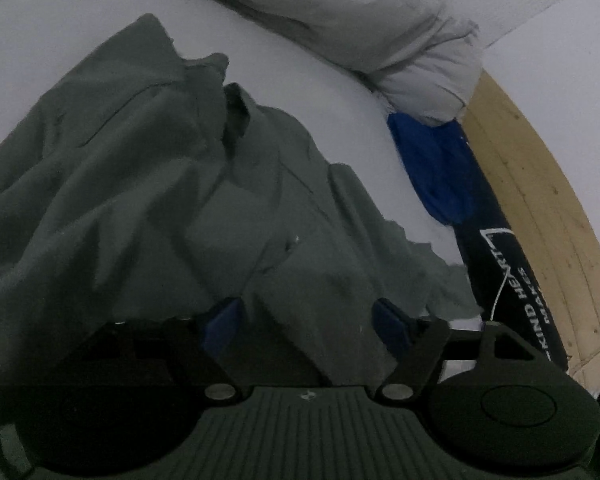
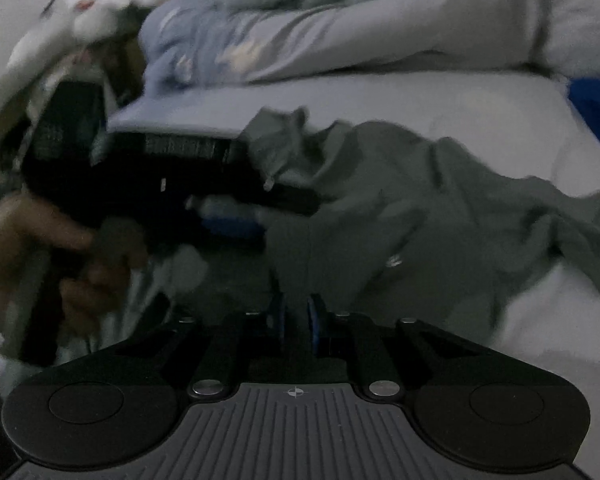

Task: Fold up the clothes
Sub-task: 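Grasp the top's body with the right gripper while the left gripper grasps beside it, then release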

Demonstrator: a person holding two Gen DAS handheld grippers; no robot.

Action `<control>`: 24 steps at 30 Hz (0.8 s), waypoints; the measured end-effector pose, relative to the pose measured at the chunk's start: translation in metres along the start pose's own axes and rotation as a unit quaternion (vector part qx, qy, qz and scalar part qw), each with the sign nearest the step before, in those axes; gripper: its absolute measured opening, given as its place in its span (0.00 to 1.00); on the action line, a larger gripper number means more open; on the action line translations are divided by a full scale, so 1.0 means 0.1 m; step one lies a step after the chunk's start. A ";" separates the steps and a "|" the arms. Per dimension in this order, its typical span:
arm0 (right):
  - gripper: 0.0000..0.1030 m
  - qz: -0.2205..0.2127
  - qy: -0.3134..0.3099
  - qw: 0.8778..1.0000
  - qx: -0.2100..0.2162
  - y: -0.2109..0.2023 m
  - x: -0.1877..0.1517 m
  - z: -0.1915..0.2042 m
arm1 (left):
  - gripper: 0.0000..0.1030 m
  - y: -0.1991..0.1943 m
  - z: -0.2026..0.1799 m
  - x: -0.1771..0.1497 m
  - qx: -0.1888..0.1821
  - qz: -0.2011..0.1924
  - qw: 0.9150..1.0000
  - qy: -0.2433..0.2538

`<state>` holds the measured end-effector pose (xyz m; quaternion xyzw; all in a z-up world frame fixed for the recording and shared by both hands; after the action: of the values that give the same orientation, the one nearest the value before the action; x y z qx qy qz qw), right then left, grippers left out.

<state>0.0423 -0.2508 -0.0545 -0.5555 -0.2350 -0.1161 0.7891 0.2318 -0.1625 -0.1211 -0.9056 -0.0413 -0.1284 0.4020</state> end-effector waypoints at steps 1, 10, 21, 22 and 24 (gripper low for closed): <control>0.22 -0.008 0.020 1.000 0.005 -0.05 0.07 -0.08 | 0.27 -0.01 -0.01 0.00 0.001 -0.001 1.000 0.001; 0.61 -0.044 0.152 0.987 0.014 -0.24 0.53 -0.68 | 0.08 -0.23 -0.45 -0.20 0.051 -0.061 0.992 0.101; 0.63 -0.041 0.195 0.980 0.028 -0.29 0.52 -0.82 | 0.14 -0.30 -0.97 -0.55 0.148 -0.094 0.962 0.208; 0.63 -0.042 0.198 0.979 0.026 -0.31 0.50 -0.84 | 0.16 -0.30 -1.01 -0.58 0.153 -0.097 0.959 0.217; 0.63 -0.045 0.202 0.978 0.022 -0.35 0.46 -0.88 | 0.20 -0.28 -1.09 -0.64 0.150 -0.095 0.955 0.237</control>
<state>0.0877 -0.3412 -0.0262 -0.4915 -0.0979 -0.2566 0.8264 0.1436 -0.2226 -0.0474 -0.7704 -0.0495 -0.3698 0.5171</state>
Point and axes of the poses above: each gripper's, at about its wrist camera, not at the fingertips, and y roughly the way its jaws point, z to its left, x to its top, the point moved 7 cm from there along y, roughly the way its jaws point, and after that the axes turned 15 degrees about z, right-handed, at the moved point
